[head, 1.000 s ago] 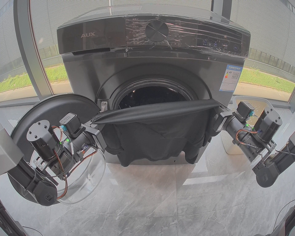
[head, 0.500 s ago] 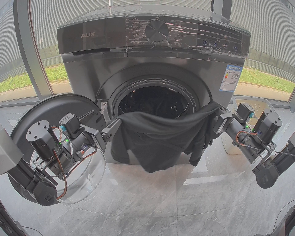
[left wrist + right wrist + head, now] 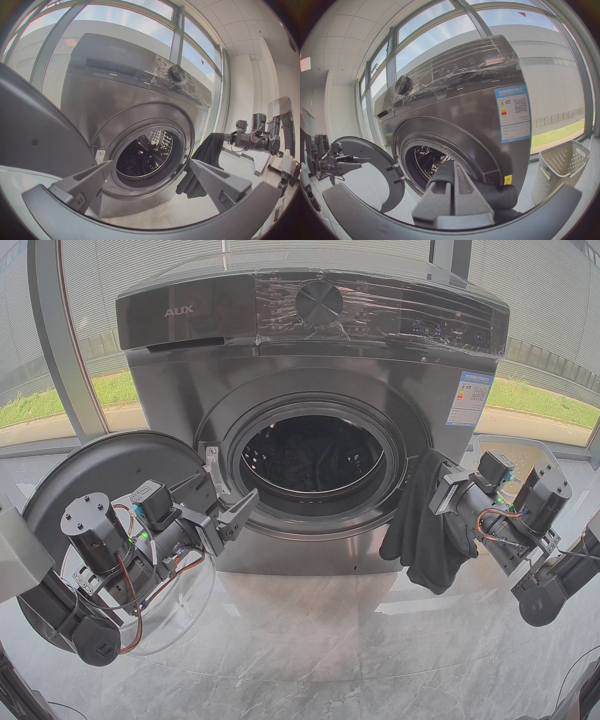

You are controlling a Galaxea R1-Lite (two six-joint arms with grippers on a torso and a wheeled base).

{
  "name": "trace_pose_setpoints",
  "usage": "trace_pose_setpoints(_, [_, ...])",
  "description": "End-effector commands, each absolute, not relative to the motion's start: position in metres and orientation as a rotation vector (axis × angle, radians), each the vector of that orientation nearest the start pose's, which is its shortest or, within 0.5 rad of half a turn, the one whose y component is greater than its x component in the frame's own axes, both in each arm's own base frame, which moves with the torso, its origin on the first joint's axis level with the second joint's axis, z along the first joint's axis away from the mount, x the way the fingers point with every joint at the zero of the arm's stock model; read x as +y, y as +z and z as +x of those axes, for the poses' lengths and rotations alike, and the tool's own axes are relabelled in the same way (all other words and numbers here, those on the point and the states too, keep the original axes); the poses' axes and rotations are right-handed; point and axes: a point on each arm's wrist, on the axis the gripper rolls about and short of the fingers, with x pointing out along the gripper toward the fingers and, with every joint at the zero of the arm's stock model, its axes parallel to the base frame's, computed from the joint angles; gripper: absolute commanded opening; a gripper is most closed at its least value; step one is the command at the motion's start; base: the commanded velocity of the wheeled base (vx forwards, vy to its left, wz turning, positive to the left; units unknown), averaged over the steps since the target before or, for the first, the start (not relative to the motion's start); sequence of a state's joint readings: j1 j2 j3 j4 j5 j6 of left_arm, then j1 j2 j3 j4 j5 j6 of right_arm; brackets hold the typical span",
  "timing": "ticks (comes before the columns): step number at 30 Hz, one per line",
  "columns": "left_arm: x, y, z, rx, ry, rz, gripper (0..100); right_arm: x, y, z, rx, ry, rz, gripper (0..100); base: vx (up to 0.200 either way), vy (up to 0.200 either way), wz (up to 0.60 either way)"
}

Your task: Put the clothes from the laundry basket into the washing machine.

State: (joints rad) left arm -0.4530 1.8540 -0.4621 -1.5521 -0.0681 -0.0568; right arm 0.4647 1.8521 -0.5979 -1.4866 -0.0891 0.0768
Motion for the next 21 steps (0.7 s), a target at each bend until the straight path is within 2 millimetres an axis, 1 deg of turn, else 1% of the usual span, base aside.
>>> trace_pose_setpoints(1, [-0.138, 0.136, 0.268, -0.118, -0.54, -0.084, 100, 0.147, 0.171, 0.273, -0.212, 0.404, 0.156, 0, 0.0, 0.0, 0.0])
trace_pose_setpoints(3, [-0.145, 0.129, 0.275, -0.098, -0.546, -0.081, 100, 0.153, 0.173, 0.272, -0.219, 0.421, 0.161, 0, 0.0, 0.0, 0.0])
trace_pose_setpoints(6, [-0.156, 0.121, 0.278, -0.074, -0.57, -0.077, 100, 0.161, 0.179, 0.272, -0.237, 0.448, 0.168, 0, 0.0, 0.0, 0.0])
trace_pose_setpoints(9, [-0.163, 0.108, 0.282, -0.038, -0.583, -0.069, 100, 0.17, 0.184, 0.272, -0.254, 0.475, 0.176, 0, 0.0, 0.0, 0.0])
trace_pose_setpoints(11, [-0.165, 0.104, 0.282, -0.028, -0.587, -0.067, 100, 0.173, 0.184, 0.274, -0.252, 0.481, 0.176, 0, 0.0, 0.0, 0.0])
trace_pose_setpoints(12, [-0.168, 0.097, 0.285, -0.011, -0.59, -0.062, 100, 0.177, 0.184, 0.276, -0.249, 0.49, 0.176, 0, 0.0, 0.0, 0.0])
trace_pose_setpoints(14, [-0.17, 0.091, 0.288, 0.003, -0.591, -0.058, 100, 0.182, 0.184, 0.277, -0.25, 0.508, 0.177, 0, 0.0, 0.0, 0.0])
trace_pose_setpoints(16, [-0.173, 0.088, 0.287, 0.013, -0.603, -0.056, 100, 0.189, 0.182, 0.278, -0.249, 0.529, 0.178, 0, 0.0, 0.0, 0.0])
trace_pose_setpoints(17, [-0.173, 0.088, 0.287, 0.013, -0.603, -0.056, 100, 0.189, 0.182, 0.278, -0.249, 0.529, 0.178, 0, 0.0, 0.0, 0.0])
trace_pose_setpoints(18, [-0.174, 0.087, 0.287, 0.013, -0.609, -0.056, 100, 0.199, 0.179, 0.278, -0.241, 0.557, 0.179, 0, 0.0, 0.0, 0.0])
trace_pose_setpoints(21, [-0.175, 0.086, 0.288, 0.014, -0.609, -0.054, 100, 0.214, 0.175, 0.274, -0.23, 0.596, 0.181, 0, 0.0, 0.0, 0.0])
